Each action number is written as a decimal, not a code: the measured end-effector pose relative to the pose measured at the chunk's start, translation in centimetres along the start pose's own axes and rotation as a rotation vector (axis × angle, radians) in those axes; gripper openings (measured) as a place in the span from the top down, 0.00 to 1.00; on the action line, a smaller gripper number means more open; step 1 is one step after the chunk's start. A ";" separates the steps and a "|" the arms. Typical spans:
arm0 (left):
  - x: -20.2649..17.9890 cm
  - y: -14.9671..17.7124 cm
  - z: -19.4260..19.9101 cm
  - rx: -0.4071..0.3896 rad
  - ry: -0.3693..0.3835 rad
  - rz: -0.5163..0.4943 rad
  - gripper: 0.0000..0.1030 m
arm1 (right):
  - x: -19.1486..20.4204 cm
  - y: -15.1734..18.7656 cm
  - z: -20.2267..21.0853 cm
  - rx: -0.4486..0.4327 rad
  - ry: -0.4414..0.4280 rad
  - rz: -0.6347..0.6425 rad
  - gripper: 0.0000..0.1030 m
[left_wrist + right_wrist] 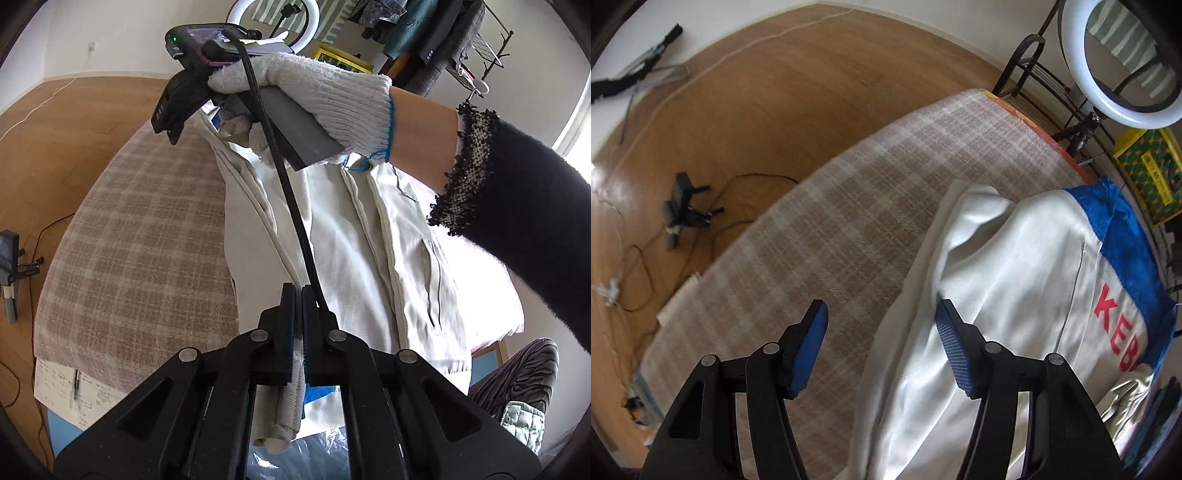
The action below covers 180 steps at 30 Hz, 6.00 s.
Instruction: Fold large clothes
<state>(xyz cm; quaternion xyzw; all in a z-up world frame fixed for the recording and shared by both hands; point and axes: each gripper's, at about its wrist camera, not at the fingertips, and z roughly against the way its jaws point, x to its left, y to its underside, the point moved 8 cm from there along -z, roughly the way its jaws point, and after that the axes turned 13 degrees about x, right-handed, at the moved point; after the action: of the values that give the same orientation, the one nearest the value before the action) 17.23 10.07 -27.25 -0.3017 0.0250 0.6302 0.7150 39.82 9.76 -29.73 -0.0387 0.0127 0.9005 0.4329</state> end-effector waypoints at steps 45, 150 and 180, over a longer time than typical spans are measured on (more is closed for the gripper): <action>11.5 -0.9 -5.3 0.162 -0.173 0.106 0.58 | -13.4 8.2 3.7 -0.287 -0.456 -0.352 0.97; -7.1 6.0 -4.4 0.106 -0.108 -0.166 0.62 | -9.0 52.7 2.9 -0.180 -0.354 -0.549 0.93; -13.7 8.4 -12.6 0.267 0.056 -0.095 0.89 | -18.7 40.5 -0.4 -0.180 -0.308 -0.467 0.99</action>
<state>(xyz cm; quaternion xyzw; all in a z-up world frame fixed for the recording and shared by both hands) 11.09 -7.71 -35.24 -0.2222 0.1144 0.5779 0.7769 19.86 -30.16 -29.07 0.0584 -0.1424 0.7693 0.6201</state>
